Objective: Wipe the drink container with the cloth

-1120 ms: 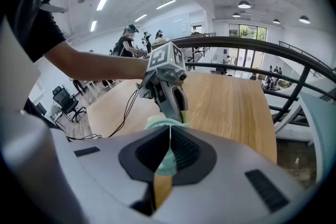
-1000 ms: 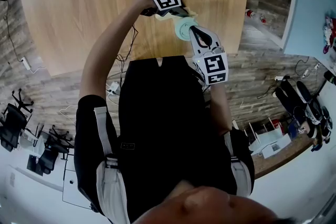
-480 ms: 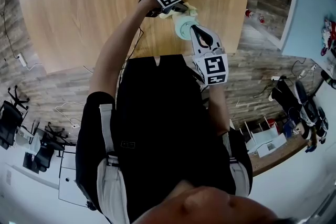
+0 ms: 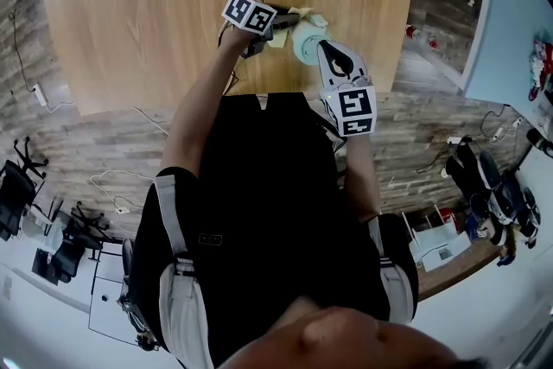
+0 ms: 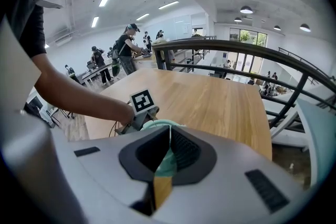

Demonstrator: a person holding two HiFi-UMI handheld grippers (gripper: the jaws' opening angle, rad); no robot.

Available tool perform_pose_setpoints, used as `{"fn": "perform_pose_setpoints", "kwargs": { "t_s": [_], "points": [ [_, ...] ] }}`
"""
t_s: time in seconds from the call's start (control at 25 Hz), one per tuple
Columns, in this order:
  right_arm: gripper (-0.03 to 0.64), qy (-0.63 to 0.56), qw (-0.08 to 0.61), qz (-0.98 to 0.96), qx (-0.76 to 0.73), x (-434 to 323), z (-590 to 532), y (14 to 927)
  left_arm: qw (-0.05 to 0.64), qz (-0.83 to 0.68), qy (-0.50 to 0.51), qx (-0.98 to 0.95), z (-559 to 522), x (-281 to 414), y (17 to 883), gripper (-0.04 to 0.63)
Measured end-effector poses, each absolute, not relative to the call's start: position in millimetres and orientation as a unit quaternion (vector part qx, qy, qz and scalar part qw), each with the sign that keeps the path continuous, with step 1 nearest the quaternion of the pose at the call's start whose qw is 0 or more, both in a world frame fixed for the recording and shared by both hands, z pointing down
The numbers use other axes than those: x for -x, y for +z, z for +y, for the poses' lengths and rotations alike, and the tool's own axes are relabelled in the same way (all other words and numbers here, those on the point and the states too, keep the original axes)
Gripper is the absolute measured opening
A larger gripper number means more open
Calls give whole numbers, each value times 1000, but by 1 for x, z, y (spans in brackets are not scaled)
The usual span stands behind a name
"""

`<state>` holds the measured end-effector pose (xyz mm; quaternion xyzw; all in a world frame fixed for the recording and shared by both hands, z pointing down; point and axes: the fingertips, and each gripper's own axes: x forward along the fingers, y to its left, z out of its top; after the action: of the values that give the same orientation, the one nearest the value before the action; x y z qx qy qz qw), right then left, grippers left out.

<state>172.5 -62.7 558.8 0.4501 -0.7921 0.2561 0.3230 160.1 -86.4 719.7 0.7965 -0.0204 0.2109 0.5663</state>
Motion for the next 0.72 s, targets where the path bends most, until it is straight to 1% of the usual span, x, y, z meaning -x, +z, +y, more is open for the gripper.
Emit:
{"fn": "perform_pose_setpoints", "kwargs": {
  "t_s": [0.16,0.44,0.72],
  "points": [
    [34,252,323,-791,-454,-174,-64,561,583,-74,181,-789,-85,-151,713,37],
    [34,243,320,-793,-458,-176,-63,561,613,-143,98,-771,-81,-140,690,37],
    [34,238,313,-796,-460,-177,-64,561,597,-174,60,-781,-71,-127,654,37]
  ]
}}
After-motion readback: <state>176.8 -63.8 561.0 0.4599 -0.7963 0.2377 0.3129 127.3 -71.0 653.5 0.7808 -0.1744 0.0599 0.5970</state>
